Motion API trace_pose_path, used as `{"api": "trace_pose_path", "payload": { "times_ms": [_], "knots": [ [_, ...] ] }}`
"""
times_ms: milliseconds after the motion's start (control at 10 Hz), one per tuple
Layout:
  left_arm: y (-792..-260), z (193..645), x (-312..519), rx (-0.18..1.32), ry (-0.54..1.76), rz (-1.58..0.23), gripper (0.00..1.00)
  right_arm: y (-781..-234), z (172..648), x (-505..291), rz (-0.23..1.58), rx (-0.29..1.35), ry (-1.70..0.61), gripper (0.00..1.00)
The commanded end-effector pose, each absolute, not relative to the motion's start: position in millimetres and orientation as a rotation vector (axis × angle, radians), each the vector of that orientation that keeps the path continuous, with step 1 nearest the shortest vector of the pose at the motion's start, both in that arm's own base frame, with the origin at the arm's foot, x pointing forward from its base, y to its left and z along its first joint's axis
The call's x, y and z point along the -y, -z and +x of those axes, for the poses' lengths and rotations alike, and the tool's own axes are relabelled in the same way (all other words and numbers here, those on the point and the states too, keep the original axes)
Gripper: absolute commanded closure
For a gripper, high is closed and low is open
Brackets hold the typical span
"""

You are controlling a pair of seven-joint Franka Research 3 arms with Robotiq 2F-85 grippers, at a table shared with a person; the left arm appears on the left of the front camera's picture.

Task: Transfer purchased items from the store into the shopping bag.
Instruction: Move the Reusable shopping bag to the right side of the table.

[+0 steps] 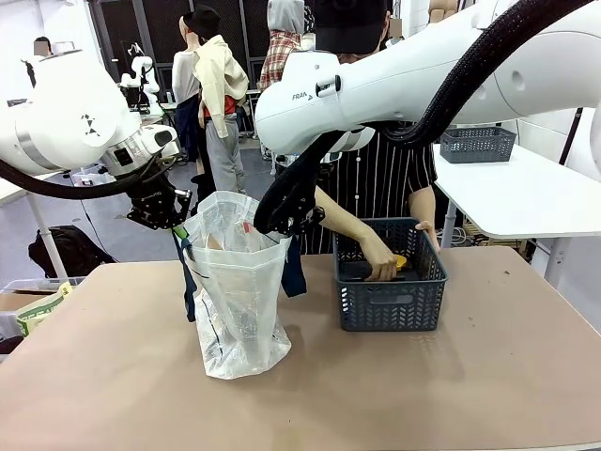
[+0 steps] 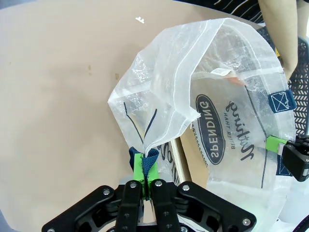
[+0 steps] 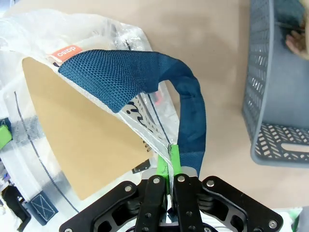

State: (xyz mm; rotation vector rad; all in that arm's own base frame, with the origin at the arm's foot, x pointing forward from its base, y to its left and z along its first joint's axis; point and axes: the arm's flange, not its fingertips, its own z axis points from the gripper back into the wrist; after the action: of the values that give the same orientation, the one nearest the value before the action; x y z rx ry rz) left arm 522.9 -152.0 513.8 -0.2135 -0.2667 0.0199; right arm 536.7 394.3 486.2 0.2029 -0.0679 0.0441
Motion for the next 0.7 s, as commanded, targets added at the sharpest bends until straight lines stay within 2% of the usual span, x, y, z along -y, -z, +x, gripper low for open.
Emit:
{"api": "trace_pose_path", "payload": {
  "times_ms": [0, 600],
  "knots": [
    [-514.4, 522.4, 151.6, 0.268, -0.019, -0.214, 1.00, -484.2, 535.6, -392.4, 0.208, 0.058, -0.039, 1.00],
    [-514.4, 522.4, 151.6, 0.268, -0.019, -0.214, 1.00, -484.2, 535.6, -392.4, 0.208, 0.058, -0.039, 1.00]
  ]
}}
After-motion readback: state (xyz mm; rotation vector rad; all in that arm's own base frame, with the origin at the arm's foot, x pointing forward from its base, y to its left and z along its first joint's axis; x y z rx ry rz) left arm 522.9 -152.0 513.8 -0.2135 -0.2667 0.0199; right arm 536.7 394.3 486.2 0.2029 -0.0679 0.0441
